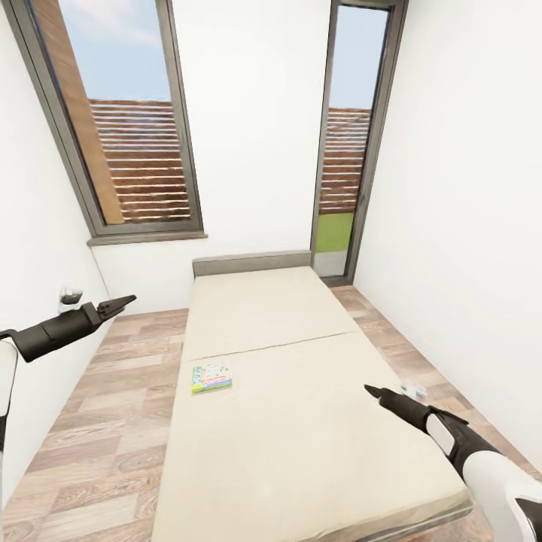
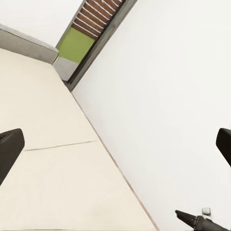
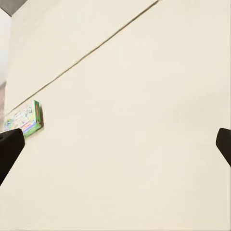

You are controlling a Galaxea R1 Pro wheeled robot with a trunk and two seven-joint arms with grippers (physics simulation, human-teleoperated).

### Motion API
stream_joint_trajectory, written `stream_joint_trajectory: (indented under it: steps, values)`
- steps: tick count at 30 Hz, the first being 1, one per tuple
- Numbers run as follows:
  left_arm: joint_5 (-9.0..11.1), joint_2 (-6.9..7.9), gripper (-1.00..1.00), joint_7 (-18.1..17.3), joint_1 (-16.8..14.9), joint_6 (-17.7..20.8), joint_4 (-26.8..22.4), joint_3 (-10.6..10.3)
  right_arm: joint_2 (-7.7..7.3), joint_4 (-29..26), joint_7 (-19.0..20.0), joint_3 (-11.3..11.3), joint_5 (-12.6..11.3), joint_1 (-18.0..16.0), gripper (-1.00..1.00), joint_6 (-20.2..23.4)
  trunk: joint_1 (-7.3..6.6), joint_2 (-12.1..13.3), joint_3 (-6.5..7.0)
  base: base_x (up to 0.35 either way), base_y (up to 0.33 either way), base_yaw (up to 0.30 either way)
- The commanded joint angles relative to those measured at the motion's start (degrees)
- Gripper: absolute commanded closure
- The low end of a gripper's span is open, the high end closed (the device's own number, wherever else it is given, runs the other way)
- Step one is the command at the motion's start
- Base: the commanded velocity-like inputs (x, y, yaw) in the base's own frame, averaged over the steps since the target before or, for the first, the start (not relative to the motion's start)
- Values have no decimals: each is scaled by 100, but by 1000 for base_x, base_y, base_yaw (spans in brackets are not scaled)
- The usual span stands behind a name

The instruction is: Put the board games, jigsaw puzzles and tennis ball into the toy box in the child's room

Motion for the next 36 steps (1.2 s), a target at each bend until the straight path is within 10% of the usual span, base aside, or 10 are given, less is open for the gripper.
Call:
stream_joint_trajectory:
  steps: [1, 9, 19, 36]
  values:
    - [-12, 0, -100, -6, -7, 28, 1, 1, -37, -2, 196, -20, -112, -2, -100, 64, 4, -13, -13, 0, 0, 0]
    - [-19, 29, -100, 78, -2, 53, 95, -58, -166, 15, 828, -19, -363, 2, -100, 82, 4, -13, -13, 0, 0, 0]
    - [-328, 43, -100, 77, 292, -10, 873, -60, -168, 14, 920, -11, -399, 3, -100, 81, 4, -13, -13, 0, 0, -2]
    - [-456, 100, -100, 9, 406, 56, 666, -18, -96, 31, 920, 19, -335, 29, -100, 45, 4, -13, 32, 0, 29, -212]
